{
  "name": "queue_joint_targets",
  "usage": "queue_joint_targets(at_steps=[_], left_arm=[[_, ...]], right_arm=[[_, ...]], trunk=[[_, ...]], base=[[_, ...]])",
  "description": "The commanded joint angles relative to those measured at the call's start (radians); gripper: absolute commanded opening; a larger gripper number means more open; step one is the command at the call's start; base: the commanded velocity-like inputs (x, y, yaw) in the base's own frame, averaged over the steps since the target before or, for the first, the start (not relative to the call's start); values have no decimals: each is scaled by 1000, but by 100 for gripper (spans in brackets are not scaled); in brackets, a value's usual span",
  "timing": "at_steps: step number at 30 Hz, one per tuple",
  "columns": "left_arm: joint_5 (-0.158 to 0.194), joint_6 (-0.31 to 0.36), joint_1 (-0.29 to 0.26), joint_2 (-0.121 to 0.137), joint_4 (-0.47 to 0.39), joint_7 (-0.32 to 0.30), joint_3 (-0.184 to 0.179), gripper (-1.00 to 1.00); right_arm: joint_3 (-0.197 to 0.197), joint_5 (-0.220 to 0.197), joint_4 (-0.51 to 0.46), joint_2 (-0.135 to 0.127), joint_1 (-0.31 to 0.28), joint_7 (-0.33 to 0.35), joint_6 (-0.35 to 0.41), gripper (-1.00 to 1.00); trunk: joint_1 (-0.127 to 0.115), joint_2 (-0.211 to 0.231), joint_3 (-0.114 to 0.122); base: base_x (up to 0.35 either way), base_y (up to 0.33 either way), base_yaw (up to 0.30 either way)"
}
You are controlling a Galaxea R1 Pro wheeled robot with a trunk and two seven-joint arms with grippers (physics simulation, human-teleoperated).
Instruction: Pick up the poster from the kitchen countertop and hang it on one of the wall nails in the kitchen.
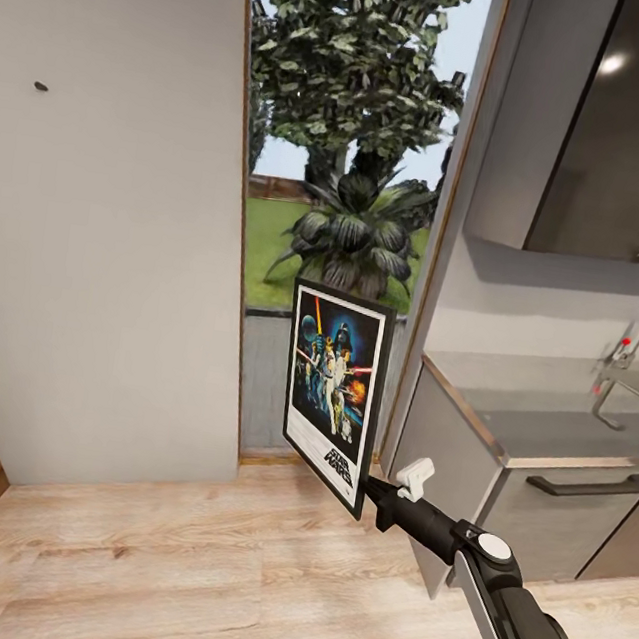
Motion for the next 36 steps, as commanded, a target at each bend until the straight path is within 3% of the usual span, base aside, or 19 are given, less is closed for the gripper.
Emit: queue_joint_targets(at_steps=[1, 14, 36], left_arm=[[-6, -2, 0, -1, -1, -6, 5, 100], [-6, -2, 0, -1, -1, -6, 4, 100], [-6, -2, 0, -1, -2, -6, 3, 100]], right_arm=[[1, -13, -1, 0, -1, 3, 11, -100], [1, -12, 1, 0, -1, 2, 11, -100], [1, -13, 15, 0, -1, 2, 11, -100]], trunk=[[-3, 6, 1], [-53, 97, 42], [-53, 97, 42]], base=[[0, 0, 0], [0, 0, 0], [0, 0, 0]])
